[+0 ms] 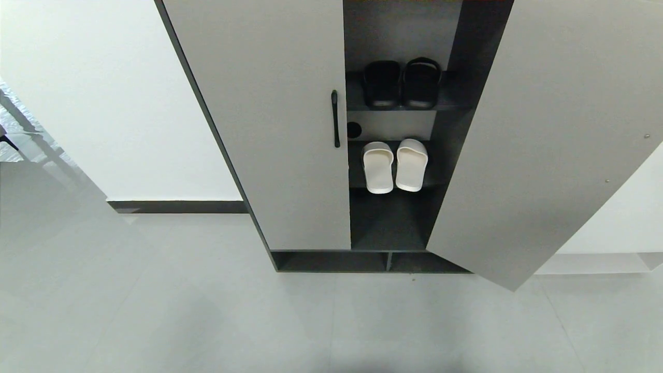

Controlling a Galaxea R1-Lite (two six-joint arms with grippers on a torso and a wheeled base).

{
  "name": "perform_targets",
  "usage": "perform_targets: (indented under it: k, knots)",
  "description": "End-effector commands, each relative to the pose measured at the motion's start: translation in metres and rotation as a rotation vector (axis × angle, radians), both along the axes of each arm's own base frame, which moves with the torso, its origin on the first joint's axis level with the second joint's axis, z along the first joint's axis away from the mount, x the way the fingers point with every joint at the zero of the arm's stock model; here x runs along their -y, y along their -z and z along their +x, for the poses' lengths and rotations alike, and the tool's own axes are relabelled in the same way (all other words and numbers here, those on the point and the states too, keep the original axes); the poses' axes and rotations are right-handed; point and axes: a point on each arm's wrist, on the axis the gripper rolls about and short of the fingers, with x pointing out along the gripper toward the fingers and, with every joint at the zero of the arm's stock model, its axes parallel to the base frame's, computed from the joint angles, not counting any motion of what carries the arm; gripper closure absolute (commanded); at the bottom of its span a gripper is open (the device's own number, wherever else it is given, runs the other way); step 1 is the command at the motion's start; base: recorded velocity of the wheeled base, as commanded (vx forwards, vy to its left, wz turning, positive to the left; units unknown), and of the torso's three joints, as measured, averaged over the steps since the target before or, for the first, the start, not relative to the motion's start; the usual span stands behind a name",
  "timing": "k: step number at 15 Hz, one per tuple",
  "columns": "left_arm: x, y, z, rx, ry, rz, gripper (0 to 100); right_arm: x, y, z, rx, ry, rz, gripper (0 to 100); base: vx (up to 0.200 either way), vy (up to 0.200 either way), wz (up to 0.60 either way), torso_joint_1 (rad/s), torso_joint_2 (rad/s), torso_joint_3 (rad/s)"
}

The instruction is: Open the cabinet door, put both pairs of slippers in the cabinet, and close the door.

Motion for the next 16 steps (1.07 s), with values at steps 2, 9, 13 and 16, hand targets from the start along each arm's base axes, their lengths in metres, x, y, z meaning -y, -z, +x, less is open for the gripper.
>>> perform_targets:
  k: [2,9,13,16]
  knots:
    - [0.000,0.000,0.000,-0.001,0.000,-0.001,100,0.035,0.022,-0.010,-0.067,-0.255,0.089,100,0.000,0.000,0.00,0.000,0.00,0.000]
    - [0.000,0.000,0.000,-0.001,0.000,-0.001,100,0.049,0.073,0.044,-0.150,-0.552,0.138,100,0.000,0.000,0.00,0.000,0.00,0.000]
    - [0.000,0.000,0.000,-0.001,0.000,-0.001,100,0.039,0.088,0.070,-0.097,-0.697,0.145,100,0.000,0.000,0.00,0.000,0.00,0.000]
    - [0.000,0.000,0.000,-0.001,0.000,-0.001,100,0.019,0.091,0.073,-0.115,-0.814,0.191,100,0.000,0.000,0.00,0.000,0.00,0.000]
